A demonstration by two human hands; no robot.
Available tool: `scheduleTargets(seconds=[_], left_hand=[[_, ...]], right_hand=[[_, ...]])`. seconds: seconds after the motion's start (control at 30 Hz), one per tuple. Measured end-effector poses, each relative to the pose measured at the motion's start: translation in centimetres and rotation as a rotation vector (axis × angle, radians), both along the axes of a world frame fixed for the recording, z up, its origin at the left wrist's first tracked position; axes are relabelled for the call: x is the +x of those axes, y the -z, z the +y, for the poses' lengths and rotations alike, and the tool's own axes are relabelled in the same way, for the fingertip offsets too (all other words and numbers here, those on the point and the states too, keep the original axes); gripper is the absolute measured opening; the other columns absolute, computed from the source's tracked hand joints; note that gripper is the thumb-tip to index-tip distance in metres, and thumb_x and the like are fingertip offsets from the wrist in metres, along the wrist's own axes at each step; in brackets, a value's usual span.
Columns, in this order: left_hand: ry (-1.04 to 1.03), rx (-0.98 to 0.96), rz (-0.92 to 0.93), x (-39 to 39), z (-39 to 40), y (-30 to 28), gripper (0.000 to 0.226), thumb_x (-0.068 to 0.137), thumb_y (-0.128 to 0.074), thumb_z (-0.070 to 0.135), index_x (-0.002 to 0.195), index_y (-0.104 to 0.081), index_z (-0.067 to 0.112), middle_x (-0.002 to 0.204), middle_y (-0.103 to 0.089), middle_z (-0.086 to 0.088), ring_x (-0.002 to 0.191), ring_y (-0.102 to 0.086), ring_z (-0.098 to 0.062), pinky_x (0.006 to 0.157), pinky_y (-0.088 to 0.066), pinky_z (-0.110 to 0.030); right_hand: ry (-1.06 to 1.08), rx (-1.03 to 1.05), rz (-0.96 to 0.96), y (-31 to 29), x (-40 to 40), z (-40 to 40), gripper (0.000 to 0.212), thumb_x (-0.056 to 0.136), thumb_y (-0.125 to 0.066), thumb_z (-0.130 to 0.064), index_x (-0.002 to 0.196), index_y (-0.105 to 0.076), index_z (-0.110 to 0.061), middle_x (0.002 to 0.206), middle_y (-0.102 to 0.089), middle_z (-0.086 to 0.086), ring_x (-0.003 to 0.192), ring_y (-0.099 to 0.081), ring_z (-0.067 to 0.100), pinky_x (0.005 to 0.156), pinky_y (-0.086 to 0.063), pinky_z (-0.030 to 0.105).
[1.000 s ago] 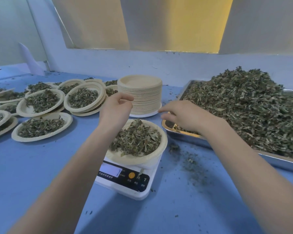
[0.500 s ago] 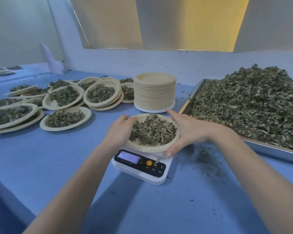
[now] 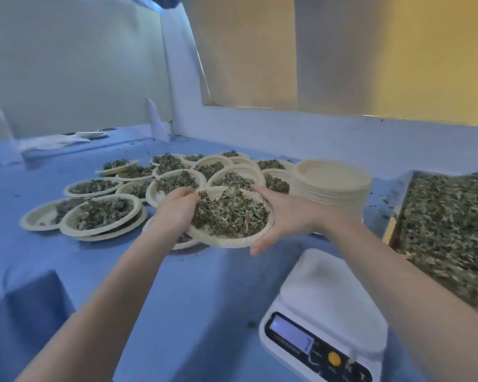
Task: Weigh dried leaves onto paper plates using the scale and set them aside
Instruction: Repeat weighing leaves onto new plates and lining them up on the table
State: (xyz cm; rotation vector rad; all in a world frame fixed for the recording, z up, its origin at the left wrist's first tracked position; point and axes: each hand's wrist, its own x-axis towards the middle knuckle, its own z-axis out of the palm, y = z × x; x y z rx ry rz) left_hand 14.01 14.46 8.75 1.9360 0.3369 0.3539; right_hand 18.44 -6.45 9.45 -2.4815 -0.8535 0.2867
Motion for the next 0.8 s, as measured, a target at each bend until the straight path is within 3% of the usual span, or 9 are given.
scheduleTargets(seconds=[0.13, 0.3, 0.4, 0.5, 0.6, 0.73, 0.8], left_hand=[[-0.082, 0.067, 0.035, 3.2, 6.2, -0.8, 0.035, 0.096, -0.044, 0.022, 0.131, -0.050, 0.017, 0.117, -0.049, -0.003, 0.103, -0.047, -0.022, 0.088, -0.041, -0.033], [-0.130, 0.157, 0.101, 7.6, 11.9, -1.2, 0.035, 0.096, -0.044, 0.023, 0.130, -0.049, 0.015, 0.111, -0.052, -0.005, 0.099, -0.051, -0.027, 0.073, -0.036, -0.029], [-0.160, 0.200, 0.133, 9.2, 14.7, -0.5, 0.032, 0.096, -0.044, 0.023, 0.126, -0.051, 0.015, 0.091, -0.050, 0.004, 0.075, -0.046, -0.013, 0.060, -0.034, -0.025], [-0.143, 0.193, 0.151, 9.7, 15.9, 1.0, 0.027, 0.097, -0.043, 0.021, 0.120, -0.055, 0.015, 0.089, -0.049, 0.002, 0.078, -0.045, -0.014, 0.070, -0.034, -0.029], [-0.119, 0.192, 0.145, 9.7, 15.8, 2.4, 0.026, 0.097, -0.043, 0.024, 0.120, -0.053, 0.019, 0.095, -0.050, 0.005, 0.088, -0.048, -0.015, 0.069, -0.036, -0.030], [-0.074, 0.243, 0.115, 9.2, 14.6, 4.0, 0.031, 0.097, -0.040, 0.024, 0.126, -0.049, 0.019, 0.096, -0.053, 0.006, 0.074, -0.045, -0.002, 0.058, -0.034, -0.022], [-0.072, 0.313, 0.127, 8.7, 13.6, 4.6, 0.035, 0.098, -0.038, 0.023, 0.131, -0.043, 0.015, 0.104, -0.055, -0.001, 0.074, -0.047, -0.008, 0.056, -0.033, -0.026]], right_hand=[[-0.080, 0.009, -0.012, -1.0, 5.2, 6.9, 0.137, 0.045, -0.087, -0.057, 0.150, -0.002, -0.038, 0.157, -0.016, -0.013, 0.142, -0.019, 0.007, 0.106, -0.018, 0.021], [-0.145, -0.067, -0.007, -1.4, 10.9, 13.9, 0.134, 0.049, -0.087, -0.056, 0.150, 0.000, -0.039, 0.158, -0.010, -0.012, 0.143, -0.019, 0.012, 0.103, -0.025, 0.027], [-0.181, -0.156, -0.041, -0.9, 12.4, 17.1, 0.136, 0.048, -0.084, -0.063, 0.150, 0.002, -0.037, 0.159, -0.012, -0.008, 0.143, -0.021, 0.017, 0.113, -0.025, 0.037], [-0.200, -0.263, -0.134, -0.2, 12.7, 18.3, 0.137, 0.047, -0.078, -0.071, 0.149, 0.007, -0.037, 0.156, -0.023, -0.001, 0.141, -0.026, 0.024, 0.113, -0.024, 0.045], [-0.180, -0.324, -0.171, 0.7, 12.4, 17.7, 0.140, 0.043, -0.074, -0.077, 0.148, 0.011, -0.037, 0.150, -0.034, -0.001, 0.138, -0.027, 0.027, 0.110, -0.021, 0.040], [-0.148, -0.402, -0.117, 1.8, 11.3, 15.9, 0.144, 0.040, -0.073, -0.079, 0.147, 0.015, -0.038, 0.138, -0.038, 0.005, 0.135, -0.015, 0.028, 0.098, -0.014, 0.034], [-0.142, -0.432, -0.113, 2.1, 10.7, 15.5, 0.143, 0.044, -0.075, -0.076, 0.148, 0.014, -0.036, 0.133, -0.040, 0.005, 0.133, -0.015, 0.027, 0.097, -0.012, 0.033]])
